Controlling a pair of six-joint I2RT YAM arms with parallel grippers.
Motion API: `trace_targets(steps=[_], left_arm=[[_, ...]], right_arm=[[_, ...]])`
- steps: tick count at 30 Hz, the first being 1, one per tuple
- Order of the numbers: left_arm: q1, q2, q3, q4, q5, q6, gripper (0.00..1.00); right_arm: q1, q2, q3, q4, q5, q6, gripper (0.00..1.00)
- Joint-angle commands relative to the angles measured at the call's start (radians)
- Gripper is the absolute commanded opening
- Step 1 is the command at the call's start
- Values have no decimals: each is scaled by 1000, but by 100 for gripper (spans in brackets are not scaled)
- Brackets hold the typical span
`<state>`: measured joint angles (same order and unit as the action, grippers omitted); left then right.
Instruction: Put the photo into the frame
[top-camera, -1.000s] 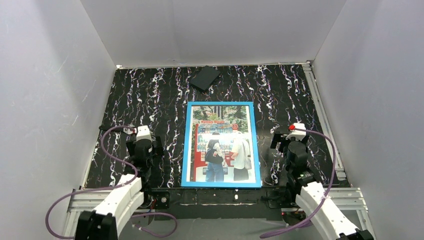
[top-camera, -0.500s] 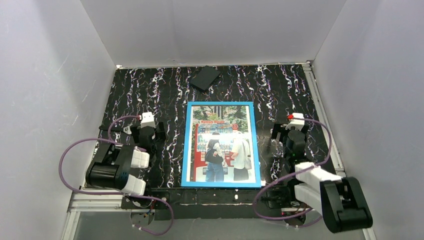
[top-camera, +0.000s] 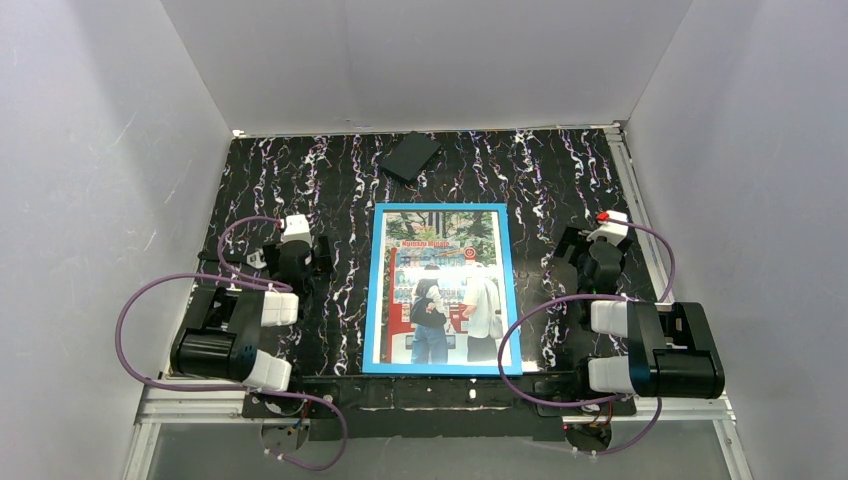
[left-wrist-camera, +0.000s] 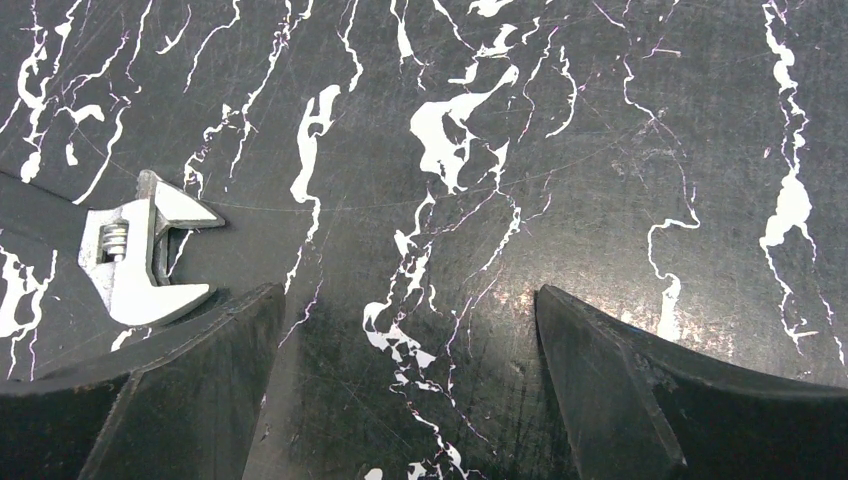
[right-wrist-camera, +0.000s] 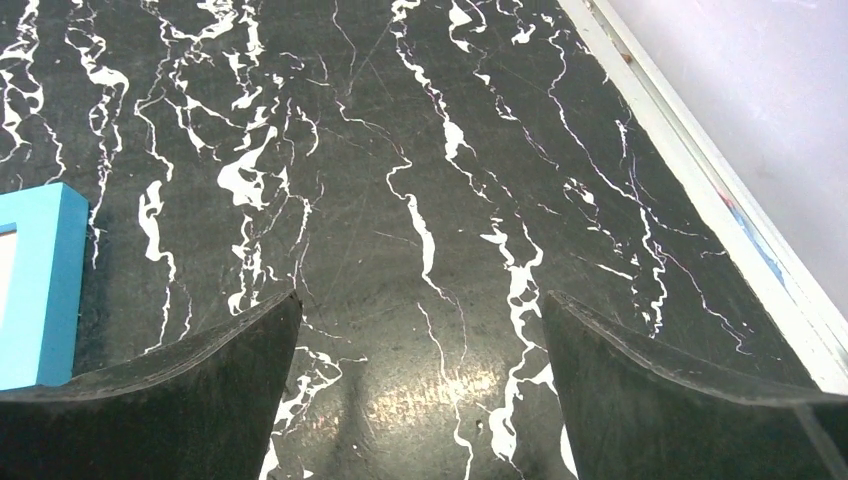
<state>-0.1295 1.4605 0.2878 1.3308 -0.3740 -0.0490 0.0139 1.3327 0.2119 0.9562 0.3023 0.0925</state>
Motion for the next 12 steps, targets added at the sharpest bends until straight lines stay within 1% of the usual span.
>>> trace_targets(steps=[1, 3, 5, 7, 12], left_arm=[[7, 29, -29, -235, -7, 25, 98], [7, 41, -34, -206, -8, 35, 98], [7, 31, -30, -232, -8, 27, 98], [7, 38, -33, -213, -8, 31, 98], [8, 35, -24, -235, -3, 26, 98]], right_arm=[[-1, -10, 34, 53, -2, 19, 98], [-2, -8, 34, 53, -2, 21, 98], [-2, -6, 33, 63, -2, 17, 98], [-1, -9, 33, 56, -1, 18, 98], [-1, -9, 33, 55, -2, 20, 98]])
